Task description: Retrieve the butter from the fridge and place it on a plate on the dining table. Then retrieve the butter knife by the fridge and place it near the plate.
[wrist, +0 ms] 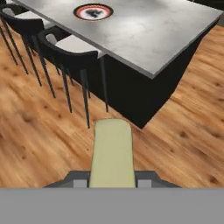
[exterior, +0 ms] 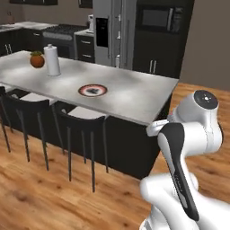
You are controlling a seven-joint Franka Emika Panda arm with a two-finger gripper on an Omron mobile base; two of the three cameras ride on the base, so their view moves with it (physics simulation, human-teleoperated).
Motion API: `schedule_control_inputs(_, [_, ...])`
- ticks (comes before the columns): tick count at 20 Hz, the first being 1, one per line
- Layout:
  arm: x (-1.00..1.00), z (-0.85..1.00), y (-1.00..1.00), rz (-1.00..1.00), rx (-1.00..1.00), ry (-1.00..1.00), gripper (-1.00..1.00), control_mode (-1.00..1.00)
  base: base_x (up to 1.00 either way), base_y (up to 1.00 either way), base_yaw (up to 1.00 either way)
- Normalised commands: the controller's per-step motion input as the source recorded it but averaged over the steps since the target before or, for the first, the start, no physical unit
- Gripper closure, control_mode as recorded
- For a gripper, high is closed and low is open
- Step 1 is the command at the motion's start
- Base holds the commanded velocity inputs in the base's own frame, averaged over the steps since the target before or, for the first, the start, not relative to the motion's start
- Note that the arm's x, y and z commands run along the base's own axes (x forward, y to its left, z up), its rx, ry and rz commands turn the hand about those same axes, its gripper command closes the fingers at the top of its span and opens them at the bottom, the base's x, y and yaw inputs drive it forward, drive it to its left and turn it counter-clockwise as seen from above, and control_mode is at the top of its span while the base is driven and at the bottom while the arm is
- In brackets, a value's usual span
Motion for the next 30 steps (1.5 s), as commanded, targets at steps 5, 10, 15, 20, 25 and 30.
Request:
schedule_control_inputs(5, [0.0, 0.0, 0.0, 0.0, 0.0, 0.0, 1.0, 1.0, -0.03, 0.51, -0.73])
schedule_control_inputs(10, [0.0, 0.0, 0.0, 0.0, 0.0, 0.0, 1.0, 1.0, 0.24, 0.7, -0.64])
schedule_control_inputs(15, [0.0, 0.0, 0.0, 0.0, 0.0, 0.0, 1.0, 1.0, 0.58, 0.94, -0.4])
schedule_control_inputs(20, [0.0, 0.0, 0.0, 0.0, 0.0, 0.0, 1.0, 1.0, 0.27, 0.86, -0.23])
schedule_control_inputs(25, [0.0, 0.0, 0.0, 0.0, 0.0, 0.0, 1.0, 1.0, 0.0, 1.0, -0.22])
schedule_control_inputs(30, [0.0, 0.0, 0.0, 0.0, 0.0, 0.0, 1.0, 1.0, 0.0, 0.96, -0.23])
